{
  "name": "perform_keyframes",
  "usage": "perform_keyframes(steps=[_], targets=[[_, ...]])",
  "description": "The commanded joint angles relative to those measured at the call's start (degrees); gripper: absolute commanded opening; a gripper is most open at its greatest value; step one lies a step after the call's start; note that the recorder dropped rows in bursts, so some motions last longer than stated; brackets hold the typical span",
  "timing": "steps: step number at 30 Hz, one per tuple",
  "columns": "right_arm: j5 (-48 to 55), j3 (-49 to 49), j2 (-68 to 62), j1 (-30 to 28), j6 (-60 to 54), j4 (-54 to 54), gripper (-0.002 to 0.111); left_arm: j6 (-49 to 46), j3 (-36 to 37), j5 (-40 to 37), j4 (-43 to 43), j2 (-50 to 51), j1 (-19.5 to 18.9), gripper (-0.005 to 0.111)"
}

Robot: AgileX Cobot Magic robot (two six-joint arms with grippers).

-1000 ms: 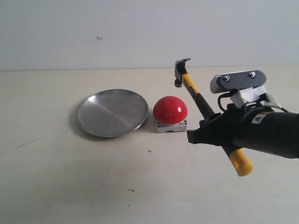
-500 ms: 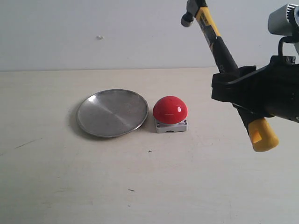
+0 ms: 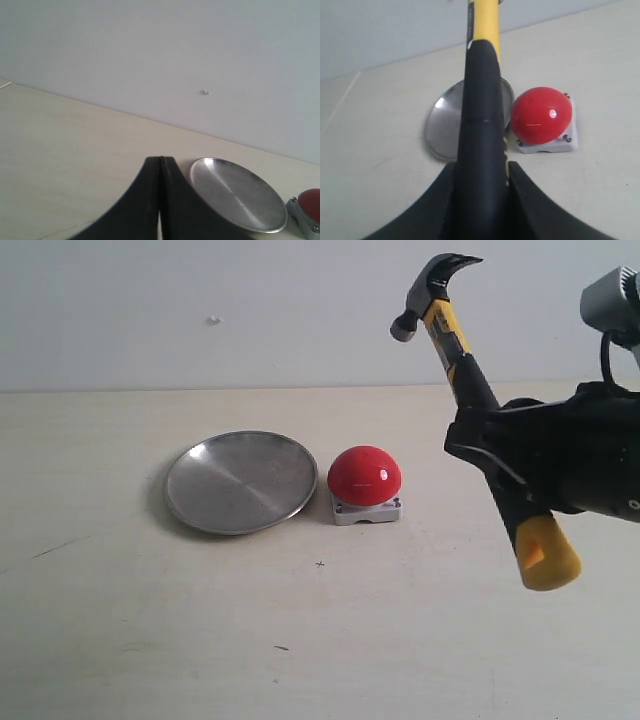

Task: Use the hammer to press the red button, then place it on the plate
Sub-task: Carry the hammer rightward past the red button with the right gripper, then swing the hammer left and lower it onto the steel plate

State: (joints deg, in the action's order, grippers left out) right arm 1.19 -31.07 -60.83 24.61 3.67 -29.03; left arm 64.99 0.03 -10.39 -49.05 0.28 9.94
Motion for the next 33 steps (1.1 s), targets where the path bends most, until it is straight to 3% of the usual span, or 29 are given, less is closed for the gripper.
perform_keyframes(steps=[1,6,12,17,25,28,33], targets=[[-9.67,-2.74,0.79,5.29,5.4,1.9,0.0,0.03,-0.03,0.01,0.22,-0.28,-0.1,0.0],[-14.37,-6.58,-1.01,9.75,9.54,3.93,0.0,0.03,-0.03,0.01,0.22,-0.28,-0.1,0.0],[-12.96,-8.75,-8.66,10.08,25.65,15.21,0.0,0.03,-0.03,0.01,0.22,-0.28,-0.1,0.0],[-22.48,-9.02,-17.7,9.92,47.53,36.49,0.0,0.03,-0.03,0.01,0.09,-0.28,-0.1,0.0],[-31.82,-20.07,-31.44,2.84,84.77,71.25,0.0,0.03,-0.03,0.01,0.09,-0.28,-0.1,0.0],[-38.8,-23.19,-36.49,1.25,92.97,74.4,0.0,0.03,-0.03,0.01,0.09,-0.28,-0.1,0.0],[-44.71,-27.39,-44.49,0.97,94.14,71.75,0.0,-0.08,-0.03,-0.03,0.09,-0.28,-0.1,0.0]])
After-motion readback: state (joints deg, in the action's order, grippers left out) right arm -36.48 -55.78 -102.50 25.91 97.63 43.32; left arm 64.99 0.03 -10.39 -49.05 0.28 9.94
